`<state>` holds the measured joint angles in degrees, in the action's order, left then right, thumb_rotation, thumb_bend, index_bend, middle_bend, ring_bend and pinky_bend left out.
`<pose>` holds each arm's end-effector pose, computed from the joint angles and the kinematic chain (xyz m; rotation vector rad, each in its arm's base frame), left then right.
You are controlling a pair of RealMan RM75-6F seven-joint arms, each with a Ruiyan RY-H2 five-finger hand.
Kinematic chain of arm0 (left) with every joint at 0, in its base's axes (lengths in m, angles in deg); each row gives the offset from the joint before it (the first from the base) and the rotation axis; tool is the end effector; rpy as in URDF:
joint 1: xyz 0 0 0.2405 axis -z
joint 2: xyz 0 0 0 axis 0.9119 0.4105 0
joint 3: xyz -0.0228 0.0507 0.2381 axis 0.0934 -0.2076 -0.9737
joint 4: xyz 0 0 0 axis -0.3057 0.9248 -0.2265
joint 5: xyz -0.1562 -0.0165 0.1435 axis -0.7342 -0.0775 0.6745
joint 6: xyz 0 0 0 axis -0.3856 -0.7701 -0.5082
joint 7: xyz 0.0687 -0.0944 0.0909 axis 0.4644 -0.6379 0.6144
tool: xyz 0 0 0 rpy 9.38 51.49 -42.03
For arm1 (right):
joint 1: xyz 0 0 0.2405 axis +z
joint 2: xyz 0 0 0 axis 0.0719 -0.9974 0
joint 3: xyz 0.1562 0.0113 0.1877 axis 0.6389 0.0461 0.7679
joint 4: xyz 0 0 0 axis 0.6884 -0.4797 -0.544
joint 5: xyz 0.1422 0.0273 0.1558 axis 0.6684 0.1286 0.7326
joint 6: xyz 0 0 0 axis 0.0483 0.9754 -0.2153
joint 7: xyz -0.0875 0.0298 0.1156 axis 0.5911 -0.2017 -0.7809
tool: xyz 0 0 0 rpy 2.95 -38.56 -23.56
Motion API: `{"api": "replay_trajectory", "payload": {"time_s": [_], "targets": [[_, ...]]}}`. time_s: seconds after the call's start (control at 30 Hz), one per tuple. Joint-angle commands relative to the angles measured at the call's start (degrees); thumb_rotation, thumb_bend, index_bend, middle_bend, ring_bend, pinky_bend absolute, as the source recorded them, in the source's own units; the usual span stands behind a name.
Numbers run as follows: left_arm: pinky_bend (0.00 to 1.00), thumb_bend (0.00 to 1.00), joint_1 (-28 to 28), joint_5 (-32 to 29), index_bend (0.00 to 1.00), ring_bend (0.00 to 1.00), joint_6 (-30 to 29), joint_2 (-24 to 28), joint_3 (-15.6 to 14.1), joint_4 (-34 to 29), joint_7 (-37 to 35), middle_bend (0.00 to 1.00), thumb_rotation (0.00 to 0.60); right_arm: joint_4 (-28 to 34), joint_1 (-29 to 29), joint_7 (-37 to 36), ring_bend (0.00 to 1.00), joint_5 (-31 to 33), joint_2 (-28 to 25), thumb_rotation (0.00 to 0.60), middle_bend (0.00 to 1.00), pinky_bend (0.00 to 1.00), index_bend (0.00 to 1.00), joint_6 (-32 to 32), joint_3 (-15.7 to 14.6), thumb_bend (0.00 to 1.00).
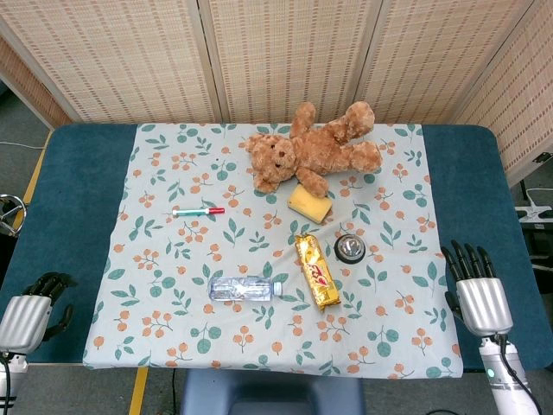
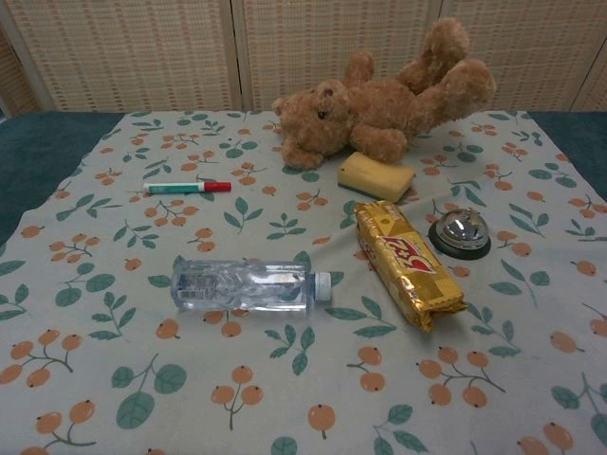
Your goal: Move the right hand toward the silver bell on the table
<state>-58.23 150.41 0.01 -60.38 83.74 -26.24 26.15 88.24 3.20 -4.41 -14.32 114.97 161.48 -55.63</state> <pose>-0.3484 0.1924 0.1219 -1.5176 -0.8489 -0.8286 -0.3082 -0.1972 0.1002 1.5158 -0.6625 0.6747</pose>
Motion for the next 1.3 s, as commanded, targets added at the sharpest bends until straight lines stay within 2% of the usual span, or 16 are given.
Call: {"api": "replay_trajectory", "payload": {"time_s": [0.03, 0.17, 0.23, 0.3, 0.5, 0.57, 0.7, 0.9, 1.13, 1.3], "targets": [[0.42, 0.48, 0.01, 0.17, 0.31, 0.17, -0.09, 0.17, -0.08, -0.19, -0.35, 0.25, 0.6, -0.04, 0.11, -0.13, 0.0, -0.36, -0.11, 0.6, 0.0, 0.08, 0.0, -0.25, -0.24, 0.27], [0.42, 0.48, -0.12, 0.41, 0.31, 0.17, -0.56, 0.21, -0.12, -0.41, -0.33, 0.25, 0.6, -0.58, 0.5, -1.1, 0.0, -1.25, -0.22, 0.6, 0.0, 0.08, 0.0, -0.83, -0.65, 0.27], [0.42, 0.48, -0.01, 0.65, 0.31, 0.17, -0.55, 0.26, -0.19, -0.48, -0.56, 0.25, 0.6, -0.97, 0.87, -2.48, 0.0, -2.09, -0.28, 0.6, 0.0, 0.08, 0.0, -1.13, -0.9, 0.33], [0.42, 0.48, 0.12, 0.68, 0.31, 0.17, -0.37, 0.17, -0.18, -0.17, -0.72, 0.25, 0.6, -2.02, 1.21, -4.06, 0.0, -2.9, 0.09, 0.6, 0.0, 0.08, 0.0, -1.1, -0.97, 0.45], [0.42, 0.48, 0.06, 0.27, 0.31, 0.17, -0.23, 0.44, -0.05, -0.27, -2.1, 0.25, 0.6, -5.77, 2.02, -3.88, 0.0, -2.34, 3.86, 0.6, 0.0, 0.08, 0.0, -1.3, 0.15, 0.94], [0.42, 0.48, -0.2, 0.39, 0.31, 0.17, -1.18, 0.42, 0.15, -0.31, -1.71, 0.25, 0.6, -7.8, 3.3, -5.17, 0.0, -2.44, 5.66, 0.6, 0.0, 0.08, 0.0, -2.19, 0.9, 1.0], [0.42, 0.48, -0.34, 0.86, 0.31, 0.17, -1.63, 0.44, -0.05, -0.57, -1.78, 0.25, 0.6, -12.25, 7.36, -6.23, 0.0, -1.54, 9.14, 0.6, 0.0, 0.08, 0.0, -6.83, 2.81, 1.0], [0.42, 0.48, -0.1, -0.07, 0.31, 0.17, -0.62, 0.18, 0.29, -0.04, -1.63, 0.25, 0.6, -17.64, 14.62, -10.0, 0.0, 2.96, 14.41, 0.6, 0.0, 0.08, 0.0, -17.57, 6.36, 1.0], [0.42, 0.48, -0.19, 0.0, 0.31, 0.17, -0.95, 0.3, 0.36, 0.03, -2.24, 0.25, 0.6, -28.48, 21.92, -13.99, 0.0, 1.49, 21.9, 0.6, 0.0, 0.08, 0.0, -22.89, 6.8, 1.0], [0.42, 0.48, -0.16, -0.09, 0.31, 0.17, -0.72, 0.41, 0.33, 0.01, -2.36, 0.25, 0.6, -34.27, 26.08, -16.08, 0.0, -0.09, 26.25, 0.6, 0.0, 0.08, 0.0, -26.04, 5.64, 1.0]]}}
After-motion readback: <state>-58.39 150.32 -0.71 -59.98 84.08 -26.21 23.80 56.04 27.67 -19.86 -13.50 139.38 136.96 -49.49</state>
